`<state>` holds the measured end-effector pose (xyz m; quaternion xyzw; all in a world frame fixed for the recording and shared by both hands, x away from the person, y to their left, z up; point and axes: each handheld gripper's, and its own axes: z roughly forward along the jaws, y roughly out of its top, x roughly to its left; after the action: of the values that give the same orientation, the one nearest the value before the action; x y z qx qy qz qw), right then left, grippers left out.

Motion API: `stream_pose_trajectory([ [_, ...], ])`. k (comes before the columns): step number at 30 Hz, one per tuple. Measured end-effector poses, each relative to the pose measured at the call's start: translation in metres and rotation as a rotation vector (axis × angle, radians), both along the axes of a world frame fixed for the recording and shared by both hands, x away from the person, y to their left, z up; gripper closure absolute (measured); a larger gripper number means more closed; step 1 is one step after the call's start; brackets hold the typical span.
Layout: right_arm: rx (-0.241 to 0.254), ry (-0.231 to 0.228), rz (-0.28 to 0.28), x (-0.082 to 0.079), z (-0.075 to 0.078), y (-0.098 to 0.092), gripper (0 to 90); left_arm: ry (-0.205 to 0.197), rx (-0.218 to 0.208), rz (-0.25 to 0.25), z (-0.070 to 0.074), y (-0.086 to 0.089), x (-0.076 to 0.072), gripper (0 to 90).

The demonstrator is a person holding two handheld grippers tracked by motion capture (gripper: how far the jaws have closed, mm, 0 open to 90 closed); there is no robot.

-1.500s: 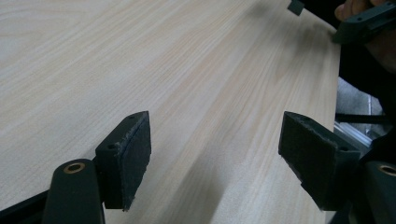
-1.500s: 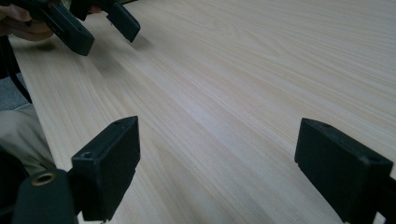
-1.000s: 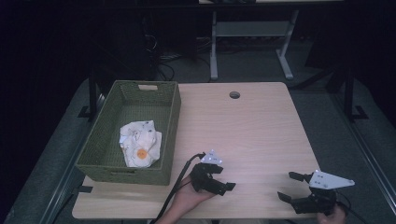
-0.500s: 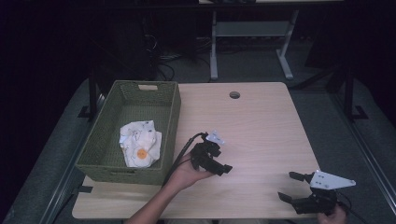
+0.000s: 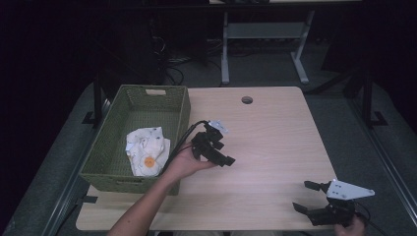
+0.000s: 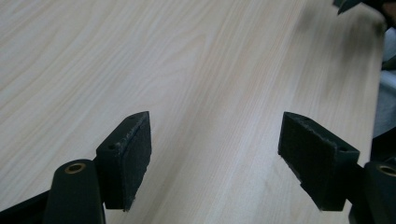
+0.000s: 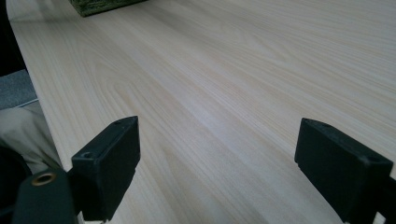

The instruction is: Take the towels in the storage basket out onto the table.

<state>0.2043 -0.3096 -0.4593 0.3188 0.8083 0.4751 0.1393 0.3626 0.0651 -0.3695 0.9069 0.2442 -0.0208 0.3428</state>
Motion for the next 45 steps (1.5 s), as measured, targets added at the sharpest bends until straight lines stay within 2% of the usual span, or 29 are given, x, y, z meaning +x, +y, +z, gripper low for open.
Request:
stream_pose_trajectory([
  [4,-0.003,0.007,0.001,0.000,0.000,0.001,13.8,0.013,-0.008,0.008,0.007,0.010,0.005,25.9],
  [8,-0.004,0.006,0.003,0.000,0.000,0.001,13.8,0.037,-0.058,0.019,0.013,0.021,0.008,26.0],
  [10,-0.004,0.005,0.003,0.000,0.000,0.001,13.8,0.040,-0.055,0.019,0.015,0.025,0.010,26.0],
  [15,-0.008,0.001,0.007,0.000,0.000,0.001,13.8,0.055,-0.097,0.021,0.025,0.036,0.013,26.0],
  [21,-0.006,0.002,0.009,0.000,0.000,0.001,13.8,0.050,-0.104,0.015,0.037,0.052,0.016,26.1],
  [32,-0.006,0.001,0.008,0.000,0.000,0.001,13.8,0.082,-0.244,0.094,0.050,0.094,0.025,28.3],
  [39,-0.010,0.001,0.006,0.001,0.001,0.002,13.8,0.086,-0.271,0.143,0.051,0.115,0.028,28.5],
  [42,-0.011,0.000,0.005,0.001,0.001,0.002,13.8,0.084,-0.260,0.156,0.050,0.123,0.029,28.7],
  [45,-0.011,0.001,0.007,0.001,0.001,0.002,13.8,0.088,-0.272,0.178,0.050,0.133,0.030,29.3],
])
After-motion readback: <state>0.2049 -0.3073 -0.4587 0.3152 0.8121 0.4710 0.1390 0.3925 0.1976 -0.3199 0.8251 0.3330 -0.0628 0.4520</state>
